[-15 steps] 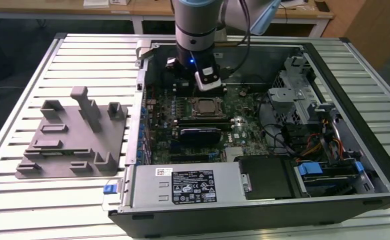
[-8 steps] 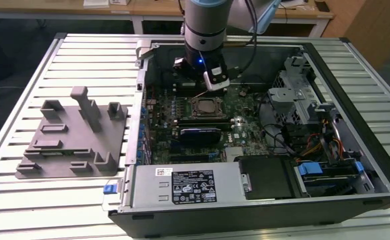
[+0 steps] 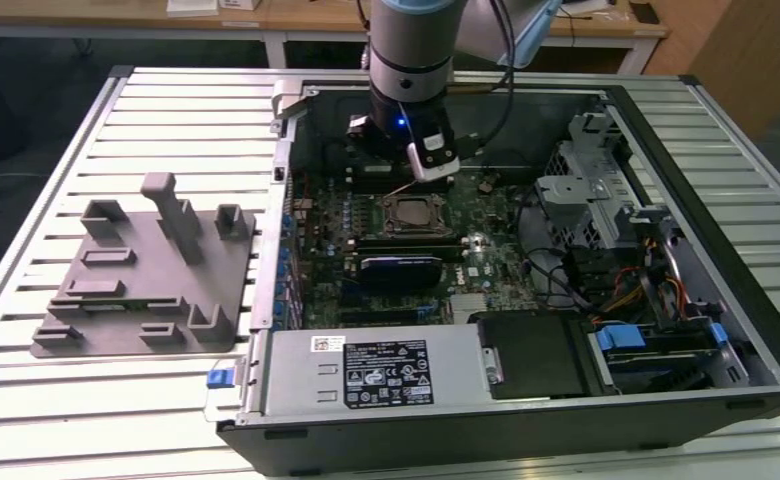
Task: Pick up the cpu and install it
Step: 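Install the first cpu locking lever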
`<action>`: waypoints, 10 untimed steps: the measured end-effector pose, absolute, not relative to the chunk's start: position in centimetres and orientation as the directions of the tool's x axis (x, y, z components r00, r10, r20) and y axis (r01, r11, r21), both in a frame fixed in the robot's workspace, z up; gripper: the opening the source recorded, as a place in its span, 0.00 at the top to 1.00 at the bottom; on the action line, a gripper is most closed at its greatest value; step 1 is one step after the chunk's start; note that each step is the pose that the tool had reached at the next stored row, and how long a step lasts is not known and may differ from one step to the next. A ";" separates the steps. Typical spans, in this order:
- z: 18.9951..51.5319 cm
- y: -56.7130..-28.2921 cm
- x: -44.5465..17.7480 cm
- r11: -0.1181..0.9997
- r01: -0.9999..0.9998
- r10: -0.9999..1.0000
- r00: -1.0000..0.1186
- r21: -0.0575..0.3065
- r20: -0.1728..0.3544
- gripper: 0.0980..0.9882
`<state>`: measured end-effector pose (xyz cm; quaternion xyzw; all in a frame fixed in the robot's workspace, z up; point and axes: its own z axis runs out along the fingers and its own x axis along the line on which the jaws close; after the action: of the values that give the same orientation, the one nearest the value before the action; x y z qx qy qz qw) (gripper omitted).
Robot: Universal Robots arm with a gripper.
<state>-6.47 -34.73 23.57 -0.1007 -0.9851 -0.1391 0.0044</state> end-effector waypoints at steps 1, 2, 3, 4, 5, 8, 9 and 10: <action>23.6 -34.7 -6.5 0.941 0.199 0.197 -0.980 0.272 0.035 0.99; 23.6 -34.7 -6.5 0.942 0.199 0.198 -0.980 0.270 0.031 0.99; 23.6 -34.7 -6.5 0.943 0.198 0.198 -0.980 0.267 0.026 0.99; 23.6 -34.7 -6.5 0.944 0.197 0.199 -0.980 0.265 0.020 0.99; 23.6 -34.7 -6.5 0.945 0.197 0.200 -0.980 0.262 0.014 0.99; 23.5 -34.7 -6.5 0.945 0.200 0.206 -0.979 0.260 0.004 0.99; 23.5 -34.7 -6.5 0.944 0.203 0.210 -0.978 0.260 0.001 0.99; 23.5 -34.7 -6.5 0.943 0.209 0.217 -0.976 0.260 -0.001 0.99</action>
<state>-6.47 -34.73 23.48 -0.1079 -0.9855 -0.1303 -0.0145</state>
